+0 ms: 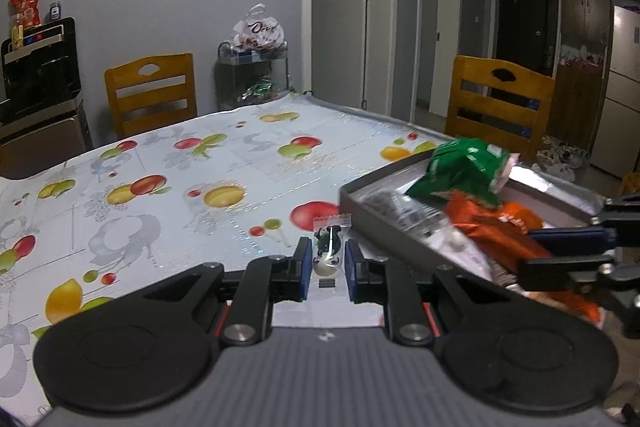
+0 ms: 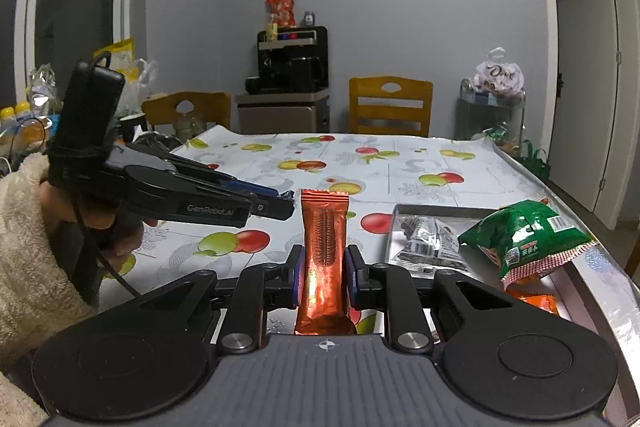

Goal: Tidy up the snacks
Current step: 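Carry the small item and orange bar over the gray box with both tools, then open both tools to drop the small item and orange bar into the box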

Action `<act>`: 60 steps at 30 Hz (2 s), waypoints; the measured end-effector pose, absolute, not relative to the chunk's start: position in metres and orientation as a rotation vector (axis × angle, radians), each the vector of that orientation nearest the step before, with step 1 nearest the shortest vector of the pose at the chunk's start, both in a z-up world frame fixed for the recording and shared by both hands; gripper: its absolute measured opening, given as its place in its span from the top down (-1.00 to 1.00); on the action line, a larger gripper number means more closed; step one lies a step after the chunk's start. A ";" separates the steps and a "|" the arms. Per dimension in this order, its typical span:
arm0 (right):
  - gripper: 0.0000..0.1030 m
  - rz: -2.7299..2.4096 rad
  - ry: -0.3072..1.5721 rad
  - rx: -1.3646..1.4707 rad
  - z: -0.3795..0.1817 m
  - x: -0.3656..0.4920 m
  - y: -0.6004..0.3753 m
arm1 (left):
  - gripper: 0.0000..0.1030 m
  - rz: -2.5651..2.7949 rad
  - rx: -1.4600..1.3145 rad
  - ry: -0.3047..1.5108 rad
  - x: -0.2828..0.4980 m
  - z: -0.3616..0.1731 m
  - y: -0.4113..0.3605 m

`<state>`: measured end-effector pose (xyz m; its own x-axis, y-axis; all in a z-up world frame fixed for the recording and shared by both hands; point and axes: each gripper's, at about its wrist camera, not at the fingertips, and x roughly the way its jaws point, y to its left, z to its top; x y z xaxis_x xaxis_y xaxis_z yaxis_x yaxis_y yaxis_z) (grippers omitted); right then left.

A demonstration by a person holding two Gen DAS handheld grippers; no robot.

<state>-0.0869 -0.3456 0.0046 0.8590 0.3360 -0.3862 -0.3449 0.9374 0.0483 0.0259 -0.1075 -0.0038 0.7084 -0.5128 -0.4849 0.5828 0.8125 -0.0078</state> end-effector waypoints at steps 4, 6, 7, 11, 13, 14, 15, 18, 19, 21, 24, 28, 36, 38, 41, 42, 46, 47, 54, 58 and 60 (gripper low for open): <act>0.56 0.353 0.393 -0.020 0.006 -0.088 -0.354 | 0.72 -0.630 0.165 0.482 0.019 0.004 -0.118; 0.56 0.338 0.391 -0.014 0.006 -0.088 -0.361 | 0.72 -0.639 0.165 0.476 0.018 0.009 -0.125; 0.56 0.324 0.392 -0.009 0.006 -0.087 -0.365 | 0.72 -0.644 0.162 0.473 0.019 0.011 -0.128; 0.56 0.269 0.403 0.022 0.008 -0.080 -0.383 | 0.72 -0.672 0.166 0.466 0.023 0.017 -0.146; 0.56 0.233 0.415 0.034 0.006 -0.074 -0.391 | 0.72 -0.685 0.170 0.476 0.026 0.016 -0.158; 0.56 0.219 0.420 0.042 0.005 -0.071 -0.395 | 0.72 -0.695 0.170 0.484 0.027 0.015 -0.165; 0.56 0.210 0.429 0.051 0.003 -0.068 -0.399 | 0.72 -0.705 0.172 0.492 0.028 0.013 -0.171; 0.56 0.197 0.460 0.080 -0.003 -0.059 -0.411 | 0.72 -0.733 0.190 0.515 0.030 0.007 -0.191; 0.56 0.197 0.471 0.088 -0.005 -0.056 -0.414 | 0.72 -0.741 0.196 0.522 0.030 0.004 -0.197; 0.56 0.192 0.488 0.093 -0.009 -0.049 -0.417 | 0.72 -0.754 0.199 0.532 0.032 0.000 -0.207; 0.56 0.180 0.500 0.093 -0.013 -0.039 -0.420 | 0.72 -0.762 0.188 0.558 0.038 -0.005 -0.220; 0.55 0.171 0.530 0.097 -0.019 -0.026 -0.424 | 0.72 -0.763 0.201 0.577 0.043 -0.014 -0.233; 0.55 0.161 0.589 0.088 -0.028 -0.013 -0.427 | 0.72 -0.772 0.223 0.625 0.050 -0.031 -0.246; 0.55 0.160 0.595 0.097 -0.029 -0.012 -0.429 | 0.72 -0.773 0.229 0.629 0.050 -0.034 -0.248; 0.55 0.157 0.601 0.103 -0.032 -0.011 -0.430 | 0.72 -0.774 0.231 0.639 0.052 -0.036 -0.249; 0.55 0.157 0.602 0.104 -0.032 -0.011 -0.430 | 0.72 -0.775 0.232 0.640 0.052 -0.037 -0.249; 0.55 0.151 0.600 0.107 -0.032 -0.010 -0.430 | 0.72 -0.773 0.238 0.639 0.053 -0.038 -0.248; 0.55 0.152 0.600 0.106 -0.031 -0.010 -0.430 | 0.72 -0.773 0.236 0.639 0.053 -0.039 -0.247; 0.54 0.151 0.603 0.099 -0.031 -0.009 -0.428 | 0.71 -0.778 0.238 0.639 0.053 -0.039 -0.247; 0.54 0.148 0.605 0.097 -0.031 -0.010 -0.428 | 0.71 -0.778 0.239 0.637 0.052 -0.040 -0.246; 0.54 0.147 0.607 0.102 -0.031 -0.009 -0.428 | 0.71 -0.778 0.239 0.638 0.052 -0.040 -0.246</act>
